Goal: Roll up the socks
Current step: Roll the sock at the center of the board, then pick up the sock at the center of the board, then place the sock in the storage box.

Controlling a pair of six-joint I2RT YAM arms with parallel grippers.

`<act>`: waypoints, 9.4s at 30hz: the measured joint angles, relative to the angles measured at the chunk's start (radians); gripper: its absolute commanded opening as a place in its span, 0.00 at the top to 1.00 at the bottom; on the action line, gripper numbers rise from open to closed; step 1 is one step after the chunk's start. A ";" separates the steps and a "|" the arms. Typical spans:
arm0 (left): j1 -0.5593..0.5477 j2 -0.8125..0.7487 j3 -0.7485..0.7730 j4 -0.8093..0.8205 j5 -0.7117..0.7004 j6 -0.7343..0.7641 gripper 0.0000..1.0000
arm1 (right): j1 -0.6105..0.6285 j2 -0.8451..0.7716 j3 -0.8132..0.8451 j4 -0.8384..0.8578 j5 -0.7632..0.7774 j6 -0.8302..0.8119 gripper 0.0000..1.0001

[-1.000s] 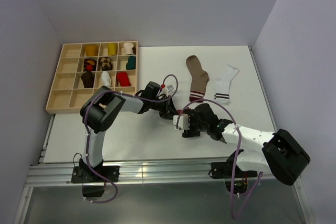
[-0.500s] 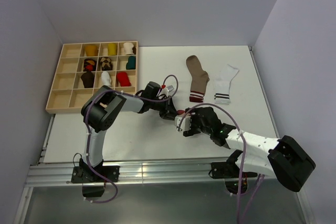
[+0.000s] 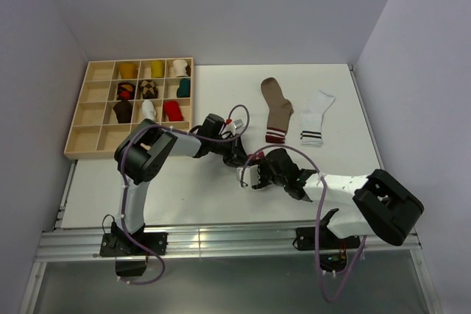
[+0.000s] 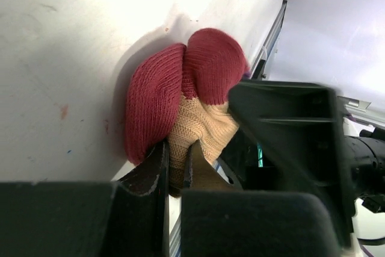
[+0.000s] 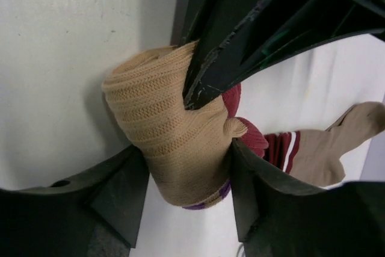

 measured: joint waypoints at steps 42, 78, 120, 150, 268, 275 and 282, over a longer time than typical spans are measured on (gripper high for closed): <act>-0.367 -0.868 -0.540 -0.017 -1.178 0.294 0.51 | -0.167 0.584 0.923 -1.168 -0.394 0.039 0.80; -0.557 -0.366 -0.129 -0.170 -1.273 0.847 0.43 | -0.200 0.840 1.186 -1.545 -0.489 0.056 0.80; -0.549 -0.174 0.063 -0.317 -1.167 0.855 0.78 | -0.238 0.912 1.235 -1.680 -0.409 0.090 0.79; -0.459 -0.169 0.008 -0.108 -1.053 0.764 1.00 | -0.595 0.522 1.146 -1.551 -0.673 0.186 0.36; 0.817 -0.451 0.081 -0.837 -1.129 0.201 0.36 | -0.812 0.501 1.139 -1.298 -0.712 0.319 0.38; 0.816 -0.545 0.124 -0.888 -1.154 0.208 0.36 | -0.785 0.512 1.138 -1.255 -0.624 0.322 0.37; 0.793 -0.657 0.143 -0.900 -1.148 0.225 0.34 | -0.694 0.530 1.081 -1.136 -0.470 0.331 0.37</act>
